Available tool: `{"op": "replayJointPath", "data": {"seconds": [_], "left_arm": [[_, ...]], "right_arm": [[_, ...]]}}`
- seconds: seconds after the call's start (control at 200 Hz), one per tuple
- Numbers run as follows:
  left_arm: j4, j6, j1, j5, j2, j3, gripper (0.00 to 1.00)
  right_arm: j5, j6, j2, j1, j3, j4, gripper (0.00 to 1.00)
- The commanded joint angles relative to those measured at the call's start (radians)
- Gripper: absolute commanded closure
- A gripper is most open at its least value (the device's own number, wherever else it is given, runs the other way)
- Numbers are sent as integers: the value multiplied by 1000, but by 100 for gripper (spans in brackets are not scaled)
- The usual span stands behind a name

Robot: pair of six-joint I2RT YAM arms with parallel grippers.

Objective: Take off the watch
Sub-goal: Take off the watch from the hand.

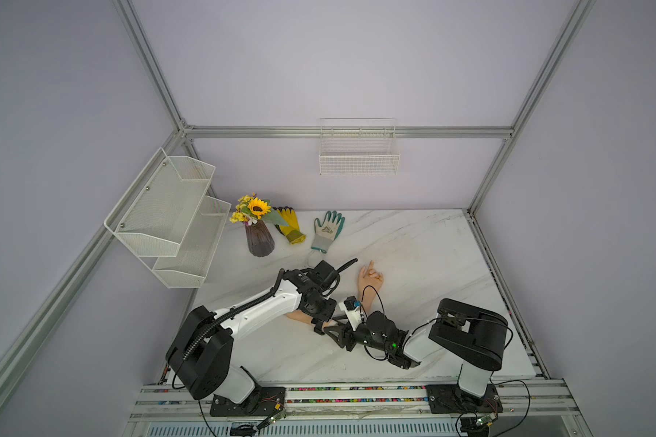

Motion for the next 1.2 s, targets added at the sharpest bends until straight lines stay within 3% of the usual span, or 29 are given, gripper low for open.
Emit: {"op": "replayJointPath", "data": {"seconds": [0.0, 0.19, 0.38, 0.465, 0.53, 0.62, 0.785, 0.96, 1.195], "left_arm": [[120, -10, 2, 20, -35, 16, 81], [148, 25, 2, 59, -30, -1, 83], [201, 33, 1, 71, -60, -48, 88], [258, 22, -4, 83, -112, -92, 88], [316, 11, -8, 93, -148, -137, 87], [389, -20, -13, 96, -195, -205, 87], [529, -52, -14, 69, -283, -324, 84], [622, -64, -14, 16, -351, -405, 83], [659, -68, -14, 8, -350, -431, 82]], "right_arm": [[-32, -15, -59, 4, -19, -88, 38], [107, -136, -331, -14, -40, -102, 29], [100, -396, -503, -184, -46, -99, 30], [158, -572, -528, -215, -8, -132, 31], [94, -720, -549, -255, 23, -143, 32], [152, -944, -537, -263, 60, -144, 31], [76, -1362, -484, -300, 134, -378, 30], [-226, -1466, -400, -299, 260, -703, 33], [-299, -1498, -292, -294, 281, -831, 37]]}}
